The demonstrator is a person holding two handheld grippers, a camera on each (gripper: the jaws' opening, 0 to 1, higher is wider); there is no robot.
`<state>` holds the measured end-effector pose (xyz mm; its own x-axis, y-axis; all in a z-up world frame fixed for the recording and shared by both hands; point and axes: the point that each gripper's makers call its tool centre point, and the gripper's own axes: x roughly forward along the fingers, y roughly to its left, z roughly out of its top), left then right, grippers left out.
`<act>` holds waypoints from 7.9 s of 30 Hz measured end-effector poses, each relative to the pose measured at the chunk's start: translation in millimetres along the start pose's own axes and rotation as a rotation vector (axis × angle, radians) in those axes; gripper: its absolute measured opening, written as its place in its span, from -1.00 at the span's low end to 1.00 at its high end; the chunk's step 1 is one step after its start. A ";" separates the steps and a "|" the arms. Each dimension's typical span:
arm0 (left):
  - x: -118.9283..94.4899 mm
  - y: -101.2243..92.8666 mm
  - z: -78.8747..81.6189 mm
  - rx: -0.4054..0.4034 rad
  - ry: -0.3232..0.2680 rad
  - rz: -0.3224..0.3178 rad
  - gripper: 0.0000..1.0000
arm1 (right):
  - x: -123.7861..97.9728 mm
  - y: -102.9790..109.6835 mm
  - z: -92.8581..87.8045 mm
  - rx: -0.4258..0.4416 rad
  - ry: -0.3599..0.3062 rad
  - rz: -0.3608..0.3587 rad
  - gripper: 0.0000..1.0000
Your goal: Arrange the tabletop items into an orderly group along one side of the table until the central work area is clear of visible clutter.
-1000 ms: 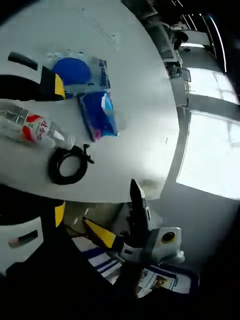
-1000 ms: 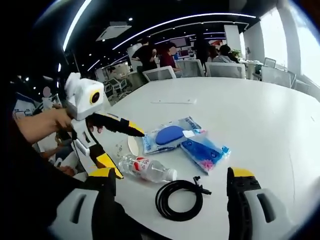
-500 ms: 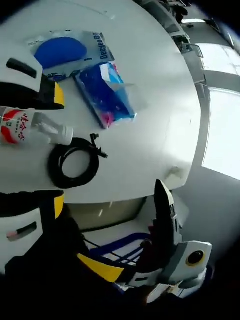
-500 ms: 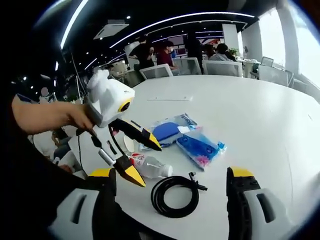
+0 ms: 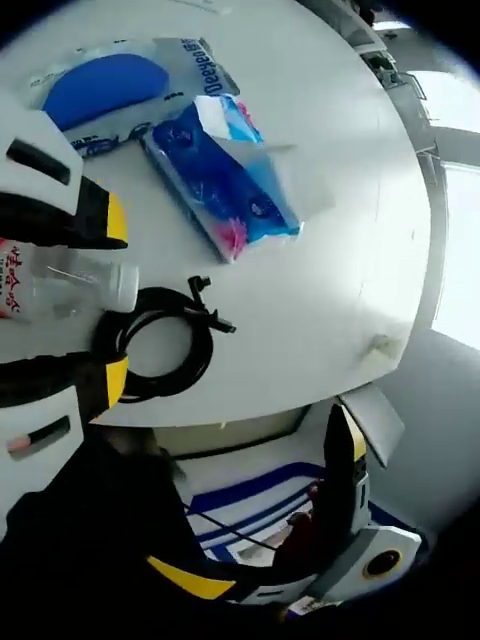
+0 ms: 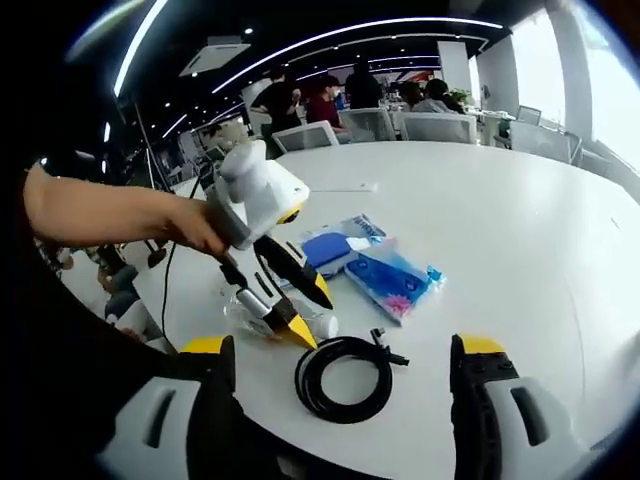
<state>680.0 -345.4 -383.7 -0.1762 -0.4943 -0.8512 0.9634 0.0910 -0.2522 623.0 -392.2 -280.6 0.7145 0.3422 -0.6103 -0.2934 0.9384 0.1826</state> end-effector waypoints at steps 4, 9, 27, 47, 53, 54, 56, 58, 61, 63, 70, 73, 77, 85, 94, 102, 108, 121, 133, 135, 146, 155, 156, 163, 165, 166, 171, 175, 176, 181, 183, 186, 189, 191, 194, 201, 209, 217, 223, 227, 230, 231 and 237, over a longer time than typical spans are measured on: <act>7.4 0.7 -1.4 0.009 0.034 -0.010 -0.42 | 0.7 -1.7 -2.2 -0.002 0.006 -0.004 0.70; 14.8 3.1 -1.3 0.032 0.079 -0.021 -0.44 | -0.3 -3.2 -7.6 0.006 0.015 -0.008 0.68; 18.9 -1.8 -10.0 0.037 0.180 -0.067 -0.57 | -5.9 -16.8 -11.7 0.042 0.014 -0.038 0.63; -34.9 -27.4 -1.2 0.147 0.043 0.012 -0.59 | 12.4 -3.4 -0.6 -0.001 0.011 0.013 0.63; -61.5 -30.4 -1.7 0.166 -0.091 0.089 -0.60 | 17.1 10.2 8.4 -0.022 -0.014 0.057 0.65; -68.4 -29.9 -1.6 0.164 -0.131 0.113 -0.60 | 17.2 12.4 12.3 -0.029 -0.028 0.061 0.66; -77.5 -29.8 -3.2 0.160 -0.179 0.141 -0.60 | 17.1 17.1 19.8 -0.042 -0.060 0.076 0.67; -89.1 -31.8 -7.1 0.161 -0.235 0.175 -0.60 | 17.0 19.3 23.7 -0.052 -0.073 0.077 0.69; -103.7 -33.2 -13.2 0.159 -0.306 0.226 -0.60 | 19.4 21.4 27.1 -0.067 -0.072 0.076 0.72; -112.4 -34.8 -18.9 0.146 -0.336 0.249 -0.60 | 21.9 22.8 26.9 -0.071 -0.062 0.081 0.76; -141.6 -35.9 -37.9 0.094 -0.436 0.337 -0.60 | 26.5 28.2 30.6 -0.083 -0.056 0.086 0.85; -154.2 -37.8 -48.7 0.069 -0.487 0.371 -0.60 | 29.1 33.2 32.4 -0.091 -0.051 0.094 0.85; -165.7 -38.9 -61.4 0.033 -0.523 0.395 -0.60 | 32.4 40.3 33.7 -0.113 -0.039 0.105 0.85; -180.0 -45.8 -84.2 -0.007 -0.541 0.448 -0.59 | 36.3 49.7 33.1 -0.144 -0.020 0.118 0.83; -190.4 -42.6 -103.7 -0.064 -0.555 0.467 -0.58 | 40.2 58.7 28.8 -0.152 -0.005 0.132 0.81; -190.7 -39.5 -103.0 -0.051 -0.542 0.476 -0.55 | 41.0 61.3 23.9 -0.152 0.006 0.128 0.79; -195.7 -44.1 -97.3 0.055 -0.552 0.407 -0.54 | 40.6 61.8 23.6 -0.151 0.005 0.128 0.79; -184.9 -50.6 -93.9 0.249 -0.458 0.172 -0.45 | 38.7 63.1 21.3 -0.137 -0.002 0.114 0.77; -176.9 -48.9 -97.0 0.296 -0.401 0.107 -0.55 | 31.4 56.4 16.1 -0.107 -0.004 0.083 0.75; -177.4 -47.5 -96.6 0.271 -0.405 0.112 -0.56 | 30.8 54.6 16.9 -0.103 -0.009 0.077 0.74; -182.3 -30.7 -94.2 -0.008 -0.423 0.238 -0.57 | 27.4 51.6 17.3 -0.075 -0.048 0.062 0.74; -181.7 -30.5 -93.3 -0.112 -0.448 0.358 -0.58 | 27.2 50.5 13.7 -0.070 -0.050 0.072 0.73; -181.1 -31.2 -92.6 -0.118 -0.450 0.371 -0.58 | 27.3 50.0 13.5 -0.070 -0.050 0.072 0.73; -181.9 -30.9 -92.2 -0.106 -0.437 0.380 -0.59 | 27.5 46.2 14.9 -0.085 -0.046 0.083 0.73; -181.7 -31.9 -92.3 -0.091 -0.428 0.383 -0.59 | 27.5 44.1 15.7 -0.092 -0.045 0.083 0.73; -182.1 -32.2 -92.4 -0.087 -0.424 0.386 -0.59 | 27.5 43.1 16.0 -0.094 -0.044 0.082 0.73; -191.9 -37.2 -87.0 -0.089 -0.440 0.384 -0.60 | 27.7 37.9 16.5 -0.092 -0.043 0.077 0.74; -204.9 -42.9 -80.6 -0.073 -0.453 0.380 -0.60 | 28.3 37.2 18.3 -0.096 -0.043 0.078 0.74; -210.7 -43.0 -78.9 -0.073 -0.458 0.382 -0.60 | 28.5 36.9 19.6 -0.095 -0.046 0.077 0.74; -243.7 -38.3 -71.4 -0.088 -0.487 0.385 -0.60 | 30.3 37.3 22.6 -0.110 -0.046 0.078 0.76; -257.1 -34.7 -68.3 -0.086 -0.495 0.393 -0.60 | 31.5 37.2 23.8 -0.109 -0.049 0.078 0.78; -273.0 -28.7 -63.2 -0.082 -0.497 0.407 -0.60 | 33.4 35.8 26.2 -0.106 -0.055 0.076 0.78; -286.6 -18.5 -61.9 -0.087 -0.498 0.416 -0.61 | 34.7 35.4 28.9 -0.099 -0.064 0.073 0.78; -293.1 -9.9 -63.2 -0.087 -0.493 0.424 -0.61 | 35.6 34.2 29.8 -0.096 -0.068 0.071 0.78; -300.7 3.9 -66.2 -0.082 -0.484 0.452 -0.61 | 35.6 33.2 30.8 -0.091 -0.074 0.063 0.78; -305.6 33.4 -77.2 -0.074 -0.451 0.487 -0.61 | 31.7 30.0 32.5 -0.084 -0.079 0.038 0.79; -296.9 64.6 -101.9 -0.092 -0.428 0.497 -0.61 | 27.8 26.7 35.1 -0.081 -0.081 0.008 0.79; -286.4 89.0 -134.1 -0.121 -0.407 0.484 -0.61 | 27.1 31.2 37.8 -0.082 -0.083 -0.012 0.79; -279.6 98.0 -147.7 -0.132 -0.406 0.465 -0.61 | 27.9 34.8 37.7 -0.079 -0.081 -0.025 0.79; -278.4 104.3 -151.3 -0.147 -0.433 0.453 -0.60 | 27.1 34.6 37.6 -0.075 -0.082 -0.034 0.79; -274.9 104.8 -150.5 -0.121 -0.447 0.455 -0.60 | 26.8 33.5 36.5 -0.070 -0.082 -0.041 0.79; -273.7 104.9 -150.3 -0.121 -0.449 0.457 -0.60 | 26.8 33.2 36.1 -0.069 -0.082 -0.042 0.79; -265.6 105.5 -154.9 -0.113 -0.447 0.447 -0.60 | 25.9 30.4 34.0 -0.070 -0.077 -0.049 0.79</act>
<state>797.1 -70.6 -255.5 0.3621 -0.6979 -0.6179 0.8927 0.4504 0.0144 654.3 -353.1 -264.6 0.7750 0.3010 -0.5557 -0.2986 0.9493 0.0978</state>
